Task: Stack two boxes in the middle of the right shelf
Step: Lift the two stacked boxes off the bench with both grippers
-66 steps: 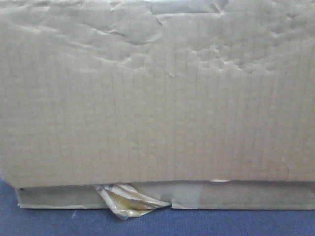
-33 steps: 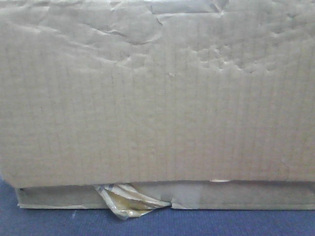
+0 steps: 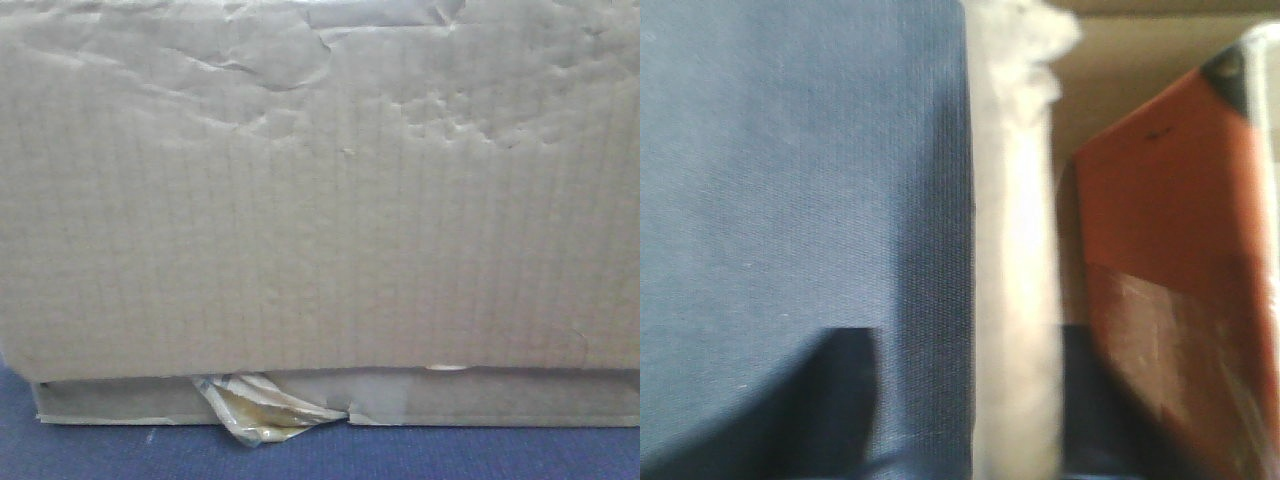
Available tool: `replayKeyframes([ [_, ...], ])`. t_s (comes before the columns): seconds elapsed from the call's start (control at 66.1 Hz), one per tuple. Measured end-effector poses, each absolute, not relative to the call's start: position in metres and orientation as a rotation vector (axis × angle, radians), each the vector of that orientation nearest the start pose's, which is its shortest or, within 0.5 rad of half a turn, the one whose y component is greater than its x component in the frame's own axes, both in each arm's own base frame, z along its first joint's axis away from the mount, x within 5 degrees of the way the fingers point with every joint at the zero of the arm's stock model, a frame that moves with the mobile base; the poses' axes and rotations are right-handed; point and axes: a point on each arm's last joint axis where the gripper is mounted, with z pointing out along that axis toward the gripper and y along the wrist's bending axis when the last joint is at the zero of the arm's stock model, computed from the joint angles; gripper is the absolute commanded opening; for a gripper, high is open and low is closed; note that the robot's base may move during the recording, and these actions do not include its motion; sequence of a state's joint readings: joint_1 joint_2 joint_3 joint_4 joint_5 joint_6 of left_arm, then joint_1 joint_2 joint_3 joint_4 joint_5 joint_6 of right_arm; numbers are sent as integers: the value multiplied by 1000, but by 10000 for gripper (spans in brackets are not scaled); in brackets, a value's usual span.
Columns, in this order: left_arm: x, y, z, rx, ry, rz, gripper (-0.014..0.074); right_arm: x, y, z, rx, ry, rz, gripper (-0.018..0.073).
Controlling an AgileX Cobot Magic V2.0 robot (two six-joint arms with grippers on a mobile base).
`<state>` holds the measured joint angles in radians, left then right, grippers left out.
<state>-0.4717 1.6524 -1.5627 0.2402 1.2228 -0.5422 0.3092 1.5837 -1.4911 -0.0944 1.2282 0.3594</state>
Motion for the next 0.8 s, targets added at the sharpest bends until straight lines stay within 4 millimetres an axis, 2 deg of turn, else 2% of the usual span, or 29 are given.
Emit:
replayKeyframes([
  [0.076, 315, -139, 339, -40, 2725, 32, -115, 310, 91, 340, 46, 2790, 30, -168],
  [0.378, 316, -140, 339, -44, 2718, 41, -111, 310, 91, 340, 77, 2775, -9, -168],
  [0.484, 314, -141, 343, -74, 2681, 83, -111, 306, 98, 344, 118, 2729, -48, -168],
  [0.635, 303, -138, 366, -90, 2538, 147, -111, 298, 106, 365, 111, 2562, -53, -168],
  [0.802, 285, -129, 396, -112, 2430, 117, -111, 289, 104, 386, 104, 2448, -18, -168],
])
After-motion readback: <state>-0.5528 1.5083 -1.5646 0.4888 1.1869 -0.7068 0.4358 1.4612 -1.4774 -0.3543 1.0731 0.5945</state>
